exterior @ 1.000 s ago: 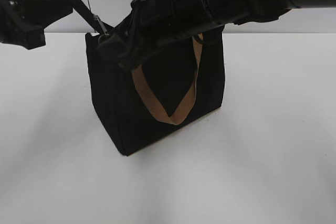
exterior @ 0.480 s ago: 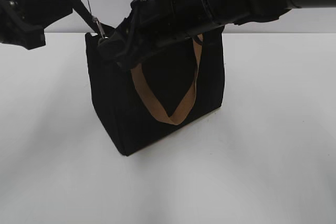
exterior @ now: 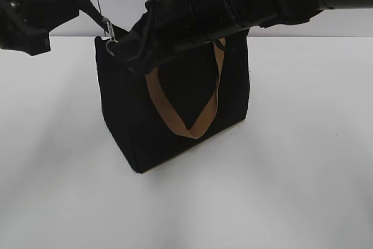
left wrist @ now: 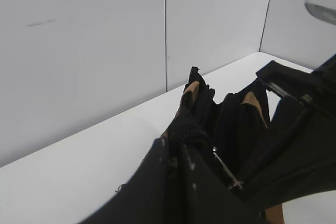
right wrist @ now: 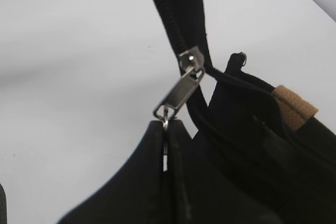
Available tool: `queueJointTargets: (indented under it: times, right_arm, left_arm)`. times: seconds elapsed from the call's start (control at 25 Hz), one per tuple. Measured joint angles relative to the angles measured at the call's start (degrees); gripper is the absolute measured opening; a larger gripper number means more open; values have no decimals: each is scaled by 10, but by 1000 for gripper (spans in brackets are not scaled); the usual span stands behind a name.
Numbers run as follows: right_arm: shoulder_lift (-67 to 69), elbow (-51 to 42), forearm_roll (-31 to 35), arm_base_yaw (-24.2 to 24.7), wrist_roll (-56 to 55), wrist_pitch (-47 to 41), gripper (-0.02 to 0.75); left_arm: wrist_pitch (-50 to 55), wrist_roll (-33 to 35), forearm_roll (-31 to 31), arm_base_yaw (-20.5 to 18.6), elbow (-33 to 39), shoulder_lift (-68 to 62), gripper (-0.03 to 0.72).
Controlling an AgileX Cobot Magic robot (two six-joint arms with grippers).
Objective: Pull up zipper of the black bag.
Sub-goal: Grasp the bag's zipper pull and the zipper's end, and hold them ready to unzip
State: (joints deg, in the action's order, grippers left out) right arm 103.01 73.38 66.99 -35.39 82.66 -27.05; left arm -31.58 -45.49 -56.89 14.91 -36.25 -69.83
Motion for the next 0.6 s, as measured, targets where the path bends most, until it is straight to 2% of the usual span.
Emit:
queueJointTargets:
  times: [0.2,0.48,0.6]
  right_arm:
    - [0,0,-16,0,-27,8,-15]
    - [-9,0,-138,7,-158,22,-15]
    - [-16,1,-162,23,-193,22,-15]
  left_arm:
    - [1,0,0,0,0,0,10]
    - [3,0,0,0,0,0,10]
    - [3,0,0,0,0,0,10]
